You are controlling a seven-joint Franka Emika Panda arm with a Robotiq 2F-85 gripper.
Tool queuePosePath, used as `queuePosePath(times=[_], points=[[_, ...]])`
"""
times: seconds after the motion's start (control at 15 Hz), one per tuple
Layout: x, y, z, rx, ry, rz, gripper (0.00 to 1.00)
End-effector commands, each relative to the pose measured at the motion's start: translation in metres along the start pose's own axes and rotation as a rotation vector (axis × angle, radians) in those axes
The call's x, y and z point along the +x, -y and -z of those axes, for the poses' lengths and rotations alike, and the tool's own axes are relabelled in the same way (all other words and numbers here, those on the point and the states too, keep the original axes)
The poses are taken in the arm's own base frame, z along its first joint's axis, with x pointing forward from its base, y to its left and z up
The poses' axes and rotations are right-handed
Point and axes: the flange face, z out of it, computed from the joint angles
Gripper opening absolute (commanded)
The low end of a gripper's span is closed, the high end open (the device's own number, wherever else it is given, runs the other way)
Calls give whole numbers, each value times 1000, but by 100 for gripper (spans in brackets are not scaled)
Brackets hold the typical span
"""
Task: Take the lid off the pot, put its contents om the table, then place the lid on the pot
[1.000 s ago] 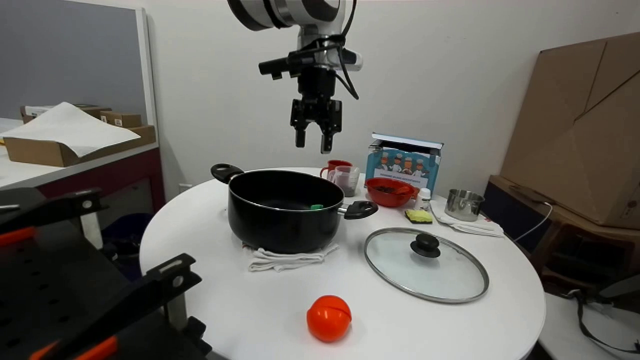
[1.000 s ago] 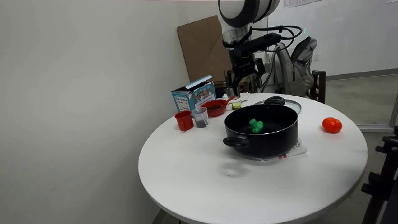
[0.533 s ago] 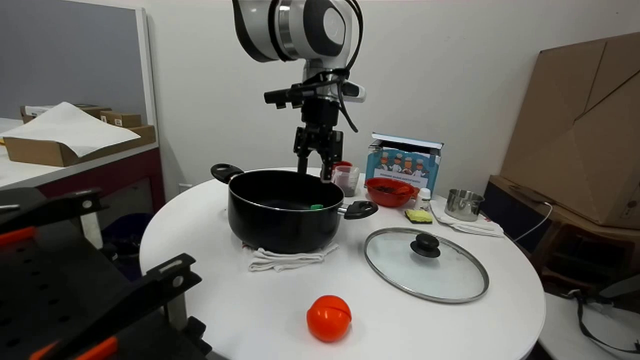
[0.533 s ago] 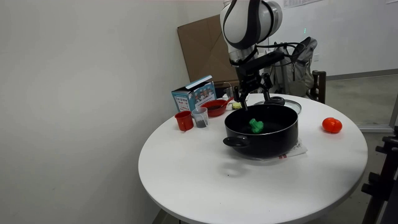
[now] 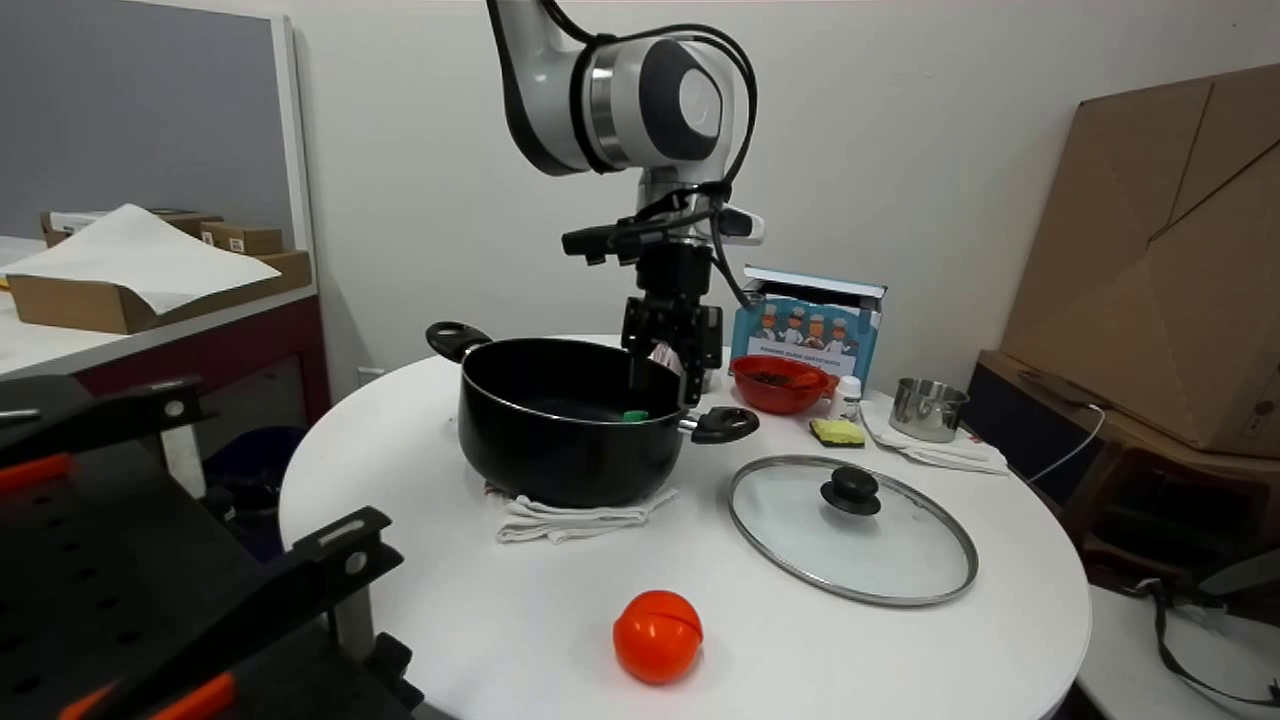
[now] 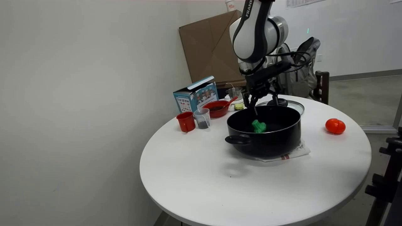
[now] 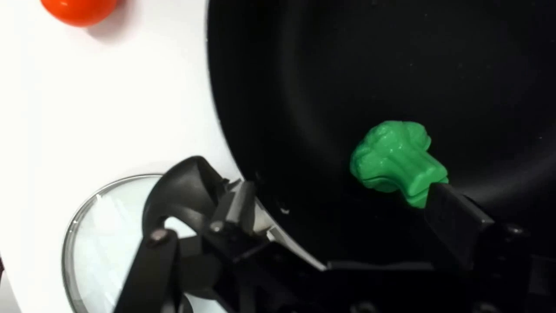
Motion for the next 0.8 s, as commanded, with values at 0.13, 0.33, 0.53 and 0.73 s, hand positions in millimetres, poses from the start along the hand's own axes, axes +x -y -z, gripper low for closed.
queuePosePath(times=[0.13, 0.33, 0.53, 0.73], points=[[10, 12, -16, -32, -10, 10, 100], [3, 26, -8, -14, -4, 40, 100], [-7, 46, 16, 29, -20, 84, 100], [-21, 71, 34, 60, -35, 136, 100]])
